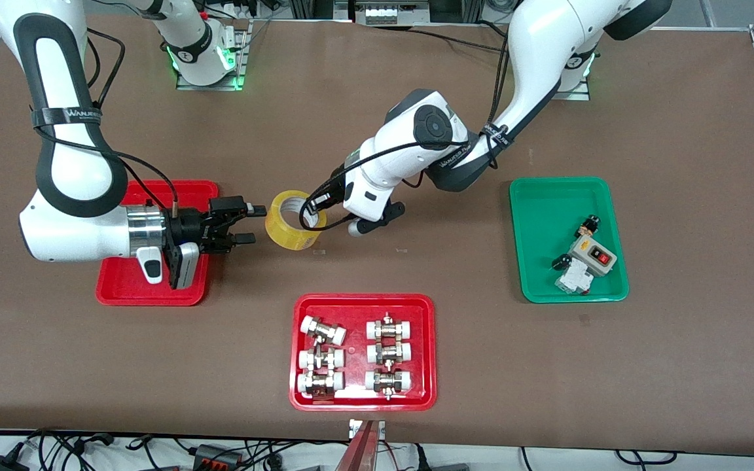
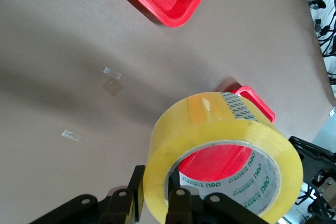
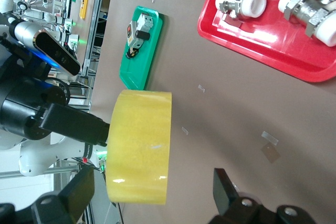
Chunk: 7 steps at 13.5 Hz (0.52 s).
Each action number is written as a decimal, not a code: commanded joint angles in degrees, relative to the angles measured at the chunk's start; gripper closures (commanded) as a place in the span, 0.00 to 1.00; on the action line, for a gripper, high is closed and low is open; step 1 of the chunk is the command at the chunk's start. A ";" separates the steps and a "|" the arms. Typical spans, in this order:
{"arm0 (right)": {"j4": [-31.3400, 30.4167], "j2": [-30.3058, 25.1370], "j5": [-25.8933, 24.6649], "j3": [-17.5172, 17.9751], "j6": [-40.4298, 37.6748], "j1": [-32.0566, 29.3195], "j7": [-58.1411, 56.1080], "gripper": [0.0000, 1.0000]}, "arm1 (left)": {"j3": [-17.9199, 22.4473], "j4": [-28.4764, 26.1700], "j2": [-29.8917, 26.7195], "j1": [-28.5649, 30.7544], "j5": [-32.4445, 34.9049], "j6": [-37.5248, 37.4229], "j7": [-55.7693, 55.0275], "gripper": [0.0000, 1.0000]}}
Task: Left arm passes tape to right arm into tray
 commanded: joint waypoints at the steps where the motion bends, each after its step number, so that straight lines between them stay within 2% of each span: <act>1: 2.50 1.55 0.88 -0.17 0.45 1.23 -0.80 0.00 | 2.68 3.73 1.39 -3.26 -0.88 0.25 -1.65 1.00; 3: 2.59 1.99 0.88 -0.17 0.37 1.32 -1.16 0.00 | 4.18 5.39 2.00 -4.85 -0.88 0.25 -2.26 1.00; 7: 2.59 2.08 0.44 -0.17 0.36 1.76 -2.20 0.00 | 4.19 5.84 2.18 -4.94 -0.97 0.25 -3.15 1.00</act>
